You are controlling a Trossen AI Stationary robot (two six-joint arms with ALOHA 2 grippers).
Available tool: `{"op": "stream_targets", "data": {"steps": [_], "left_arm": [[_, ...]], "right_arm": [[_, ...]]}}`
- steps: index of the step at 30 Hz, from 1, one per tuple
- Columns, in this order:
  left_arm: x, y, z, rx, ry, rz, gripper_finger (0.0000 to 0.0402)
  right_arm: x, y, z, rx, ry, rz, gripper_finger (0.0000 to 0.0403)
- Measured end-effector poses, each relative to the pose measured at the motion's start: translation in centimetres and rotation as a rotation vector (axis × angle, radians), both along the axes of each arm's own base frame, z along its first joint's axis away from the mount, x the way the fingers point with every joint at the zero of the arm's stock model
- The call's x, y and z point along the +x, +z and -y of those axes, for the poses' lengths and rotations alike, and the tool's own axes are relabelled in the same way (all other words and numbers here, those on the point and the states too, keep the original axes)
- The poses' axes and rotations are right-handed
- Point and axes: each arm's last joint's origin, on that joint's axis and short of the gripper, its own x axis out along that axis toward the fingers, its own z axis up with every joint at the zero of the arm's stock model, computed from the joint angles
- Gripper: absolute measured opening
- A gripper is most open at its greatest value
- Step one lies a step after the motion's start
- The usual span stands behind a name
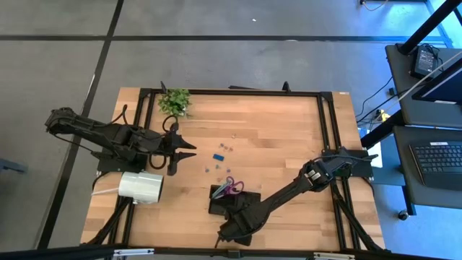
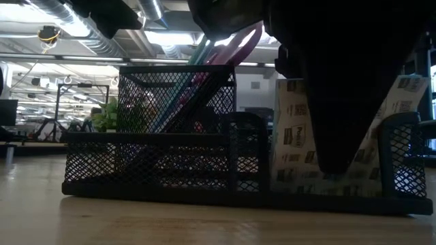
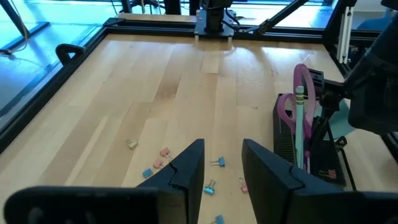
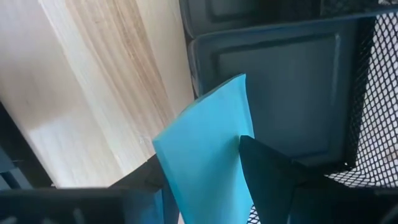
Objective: Pick and place office supplies into organizer
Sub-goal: Put the light blue sticky note into the desk organizer
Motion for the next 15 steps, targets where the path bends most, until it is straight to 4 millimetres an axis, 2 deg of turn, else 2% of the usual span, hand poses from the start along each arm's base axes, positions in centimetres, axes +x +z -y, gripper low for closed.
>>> {"op": "stream_targets", "data": {"steps": [15], "left_arm": [[0.01, 0.01, -0.11, 0.009, 0.022, 0.002, 0.0102]], "right_arm": [[-0.07, 0.01, 0.17, -0.045, 0.044, 0.007, 0.0153]]}}
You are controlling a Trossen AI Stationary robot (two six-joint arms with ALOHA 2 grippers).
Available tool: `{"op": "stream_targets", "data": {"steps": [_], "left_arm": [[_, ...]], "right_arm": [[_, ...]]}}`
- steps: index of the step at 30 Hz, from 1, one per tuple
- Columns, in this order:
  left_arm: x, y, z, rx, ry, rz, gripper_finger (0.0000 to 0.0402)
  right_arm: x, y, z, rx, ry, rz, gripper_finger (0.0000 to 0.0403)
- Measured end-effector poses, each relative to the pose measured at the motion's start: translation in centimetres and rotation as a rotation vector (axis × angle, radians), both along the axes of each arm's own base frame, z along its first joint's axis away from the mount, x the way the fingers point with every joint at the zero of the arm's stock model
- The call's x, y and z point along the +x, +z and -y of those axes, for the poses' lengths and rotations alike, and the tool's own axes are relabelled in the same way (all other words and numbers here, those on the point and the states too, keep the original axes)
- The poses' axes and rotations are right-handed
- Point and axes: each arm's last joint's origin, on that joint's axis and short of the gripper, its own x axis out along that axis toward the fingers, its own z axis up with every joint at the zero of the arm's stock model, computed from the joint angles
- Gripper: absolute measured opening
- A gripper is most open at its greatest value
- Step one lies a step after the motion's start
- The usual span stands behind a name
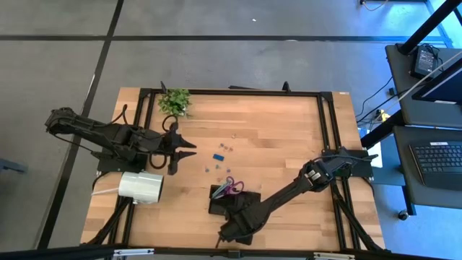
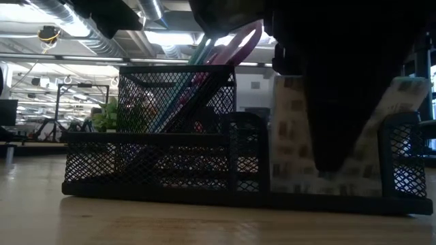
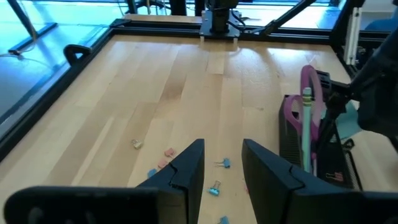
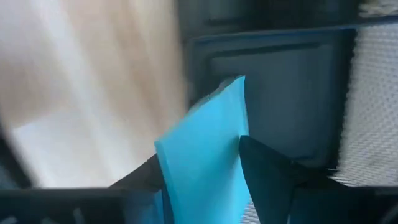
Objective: Pick and place office supplies into organizer
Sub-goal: Put the light blue sticky note into the desk organizer
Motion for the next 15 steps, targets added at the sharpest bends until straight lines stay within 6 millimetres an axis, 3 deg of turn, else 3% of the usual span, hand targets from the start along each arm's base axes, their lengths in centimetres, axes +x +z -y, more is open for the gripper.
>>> {"op": "stream_targets", "data": {"steps": [6, 15], "left_arm": [[0.0, 0.0, 0.0, 0.002, 0.004, 0.000, 0.0102], [0.0, 0.0, 0.0, 0.010, 0.003, 0.000, 0.0102]], "right_arm": [[-0.6, 0.1, 0.8, -0.169, -0.040, -0.002, 0.0153], [-0.8, 0.2, 1.2, -0.229, -0.031, -0.008, 0.0144]]}}
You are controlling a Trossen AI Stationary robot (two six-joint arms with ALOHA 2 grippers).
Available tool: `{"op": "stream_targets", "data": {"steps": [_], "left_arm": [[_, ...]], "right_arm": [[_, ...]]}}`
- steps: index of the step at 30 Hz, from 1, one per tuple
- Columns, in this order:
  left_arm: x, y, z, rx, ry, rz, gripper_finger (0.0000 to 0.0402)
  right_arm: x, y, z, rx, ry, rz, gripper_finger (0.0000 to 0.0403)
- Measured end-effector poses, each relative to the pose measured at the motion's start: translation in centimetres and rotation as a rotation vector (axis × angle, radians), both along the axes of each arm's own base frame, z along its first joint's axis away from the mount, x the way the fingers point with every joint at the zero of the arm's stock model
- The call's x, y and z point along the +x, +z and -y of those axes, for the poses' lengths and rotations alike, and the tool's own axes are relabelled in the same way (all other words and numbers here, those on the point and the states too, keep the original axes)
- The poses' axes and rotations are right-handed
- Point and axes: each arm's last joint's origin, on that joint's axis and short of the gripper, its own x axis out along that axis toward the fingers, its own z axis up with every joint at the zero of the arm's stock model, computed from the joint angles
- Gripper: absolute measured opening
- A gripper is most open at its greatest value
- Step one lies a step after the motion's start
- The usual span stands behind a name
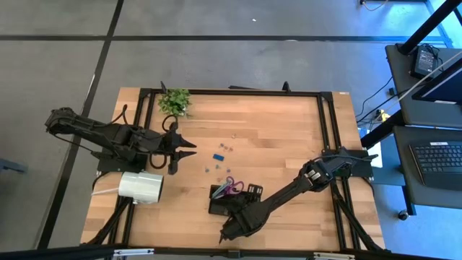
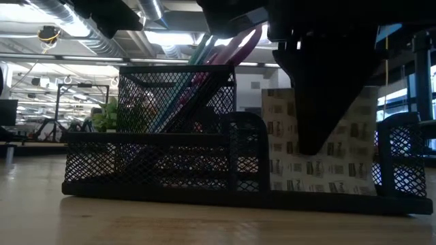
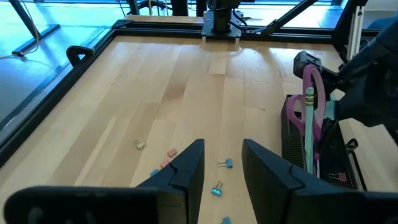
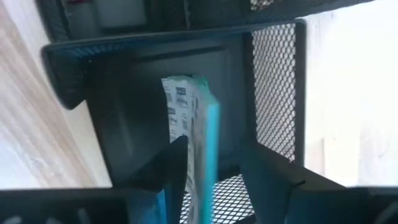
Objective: Pick and place office supplies into organizer
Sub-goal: Put the light blue sticky note into the desk organizer
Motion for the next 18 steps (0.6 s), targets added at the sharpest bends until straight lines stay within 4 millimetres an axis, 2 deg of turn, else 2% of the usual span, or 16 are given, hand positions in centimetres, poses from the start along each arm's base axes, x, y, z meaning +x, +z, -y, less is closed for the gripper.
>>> {"op": "stream_targets", "data": {"steps": [6, 13, 18], "left_arm": [[0.00, 0.01, -0.04, 0.005, 0.012, 0.001, 0.0102], [-0.01, 0.02, -0.11, 0.017, 0.036, 0.004, 0.0102], [-0.01, 0.02, -0.12, 0.017, 0.036, 0.004, 0.0102]], "right_arm": [[-0.04, 0.01, 0.02, -0.002, -0.008, -0.002, 0.0101], [-0.07, 0.01, 0.04, -0.005, -0.010, -0.004, 0.0014], [-0.01, 0.06, 0.18, -0.049, -0.026, 0.030, 0.0019]]}}
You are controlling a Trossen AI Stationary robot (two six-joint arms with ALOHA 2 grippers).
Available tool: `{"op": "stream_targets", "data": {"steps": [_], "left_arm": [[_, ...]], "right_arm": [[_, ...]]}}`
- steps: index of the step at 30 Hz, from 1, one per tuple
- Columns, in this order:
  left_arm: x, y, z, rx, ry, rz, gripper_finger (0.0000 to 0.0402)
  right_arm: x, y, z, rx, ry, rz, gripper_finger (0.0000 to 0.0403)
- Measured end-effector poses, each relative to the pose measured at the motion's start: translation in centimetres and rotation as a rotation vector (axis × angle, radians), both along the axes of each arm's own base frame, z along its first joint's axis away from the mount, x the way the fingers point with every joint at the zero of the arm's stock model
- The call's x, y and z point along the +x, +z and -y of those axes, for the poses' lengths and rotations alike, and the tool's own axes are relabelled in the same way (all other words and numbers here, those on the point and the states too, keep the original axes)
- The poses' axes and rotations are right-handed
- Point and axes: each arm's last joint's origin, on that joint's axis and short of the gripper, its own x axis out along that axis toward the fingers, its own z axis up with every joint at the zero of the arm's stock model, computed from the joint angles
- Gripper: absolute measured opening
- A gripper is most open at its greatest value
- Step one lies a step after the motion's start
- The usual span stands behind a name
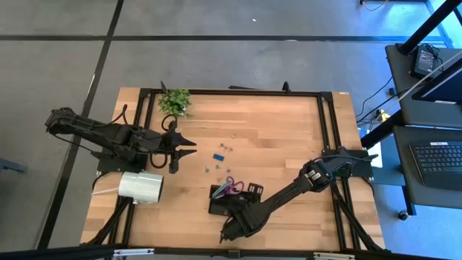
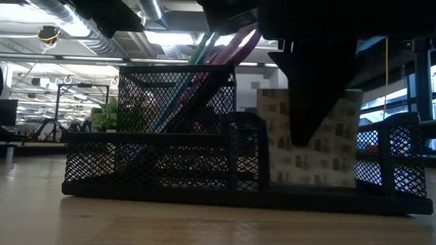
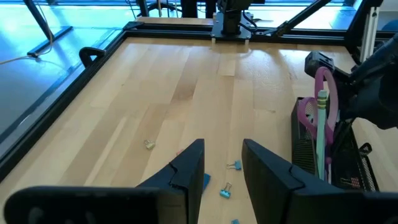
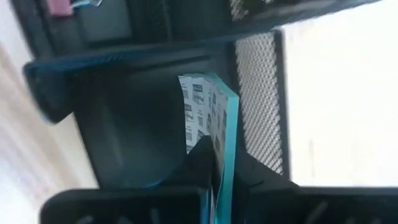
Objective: Pick and place office supplies into organizer
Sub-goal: Put the light blue sticky note into the desk organizer
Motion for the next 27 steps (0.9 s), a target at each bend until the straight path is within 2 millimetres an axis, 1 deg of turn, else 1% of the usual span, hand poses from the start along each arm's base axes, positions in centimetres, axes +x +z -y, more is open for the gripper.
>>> {"op": "stream_targets", "data": {"steps": [5, 11, 15, 23, 27], "left_arm": [[0.01, 0.00, 0.00, 0.000, 0.000, 0.000, 0.0102], [0.01, 0.00, 0.00, 0.000, 0.000, 0.000, 0.0102], [0.01, 0.00, 0.00, 0.000, 0.000, 0.000, 0.0102], [0.01, -0.01, 0.00, 0.000, 0.000, 0.000, 0.0102], [0.01, -0.01, 0.00, 0.000, 0.000, 0.000, 0.0102]], "right_arm": [[-0.13, 0.06, 0.17, -0.036, 0.051, -0.023, 0.0008], [-0.18, 0.18, 0.40, -0.106, 0.067, -0.006, 0.0012], [-0.18, 0.18, 0.41, -0.111, 0.072, -0.006, 0.0012], [0.00, 0.13, 0.28, -0.090, 0.064, 0.013, 0.0049], [0.19, 0.03, 0.01, -0.036, 0.086, 0.007, 0.0070]]}}
